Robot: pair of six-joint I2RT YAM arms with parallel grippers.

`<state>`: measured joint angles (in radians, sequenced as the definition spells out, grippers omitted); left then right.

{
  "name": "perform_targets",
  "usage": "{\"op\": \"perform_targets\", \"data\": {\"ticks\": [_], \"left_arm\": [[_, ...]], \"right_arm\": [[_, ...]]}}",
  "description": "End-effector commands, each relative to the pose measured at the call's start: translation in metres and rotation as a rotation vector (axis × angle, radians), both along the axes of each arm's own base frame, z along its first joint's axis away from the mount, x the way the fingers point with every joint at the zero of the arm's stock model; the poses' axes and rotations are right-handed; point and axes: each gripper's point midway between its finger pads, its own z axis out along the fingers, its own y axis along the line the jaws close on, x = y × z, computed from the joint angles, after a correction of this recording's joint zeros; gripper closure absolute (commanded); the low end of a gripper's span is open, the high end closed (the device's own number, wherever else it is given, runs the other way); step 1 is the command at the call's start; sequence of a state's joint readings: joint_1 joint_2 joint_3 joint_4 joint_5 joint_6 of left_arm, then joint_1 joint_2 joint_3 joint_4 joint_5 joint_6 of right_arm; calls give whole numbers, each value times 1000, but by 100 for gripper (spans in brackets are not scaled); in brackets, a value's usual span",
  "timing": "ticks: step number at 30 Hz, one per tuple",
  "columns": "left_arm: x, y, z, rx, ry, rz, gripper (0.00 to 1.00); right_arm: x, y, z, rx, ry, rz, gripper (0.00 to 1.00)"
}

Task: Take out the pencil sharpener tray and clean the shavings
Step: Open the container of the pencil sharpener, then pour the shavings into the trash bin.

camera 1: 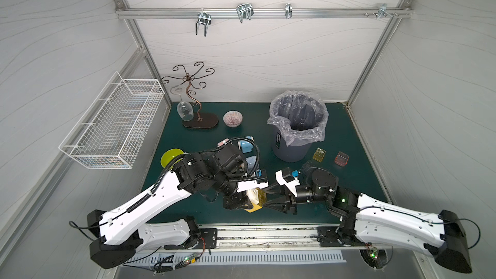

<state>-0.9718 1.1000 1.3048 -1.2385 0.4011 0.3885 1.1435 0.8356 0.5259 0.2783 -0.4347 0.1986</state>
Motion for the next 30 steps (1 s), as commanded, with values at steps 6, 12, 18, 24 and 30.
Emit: {"op": "perform_targets", "data": {"ticks": [6, 12, 18, 24, 30], "left_arm": [[-19, 50, -14, 209, 48, 26, 100], [-18, 56, -10, 205, 17, 38, 100], [-20, 65, -6, 181, -11, 64, 100], [-18, 71, -12, 199, -36, 74, 100], [-2, 73, -34, 270, -96, 75, 100]], "right_arm": [[24, -20, 27, 80, -28, -160, 100], [26, -32, 29, 87, -50, -199, 100], [30, -46, 30, 99, -67, -258, 100], [53, -61, 48, 124, -128, -420, 100], [103, -79, 96, 90, -85, -677, 100]]}}
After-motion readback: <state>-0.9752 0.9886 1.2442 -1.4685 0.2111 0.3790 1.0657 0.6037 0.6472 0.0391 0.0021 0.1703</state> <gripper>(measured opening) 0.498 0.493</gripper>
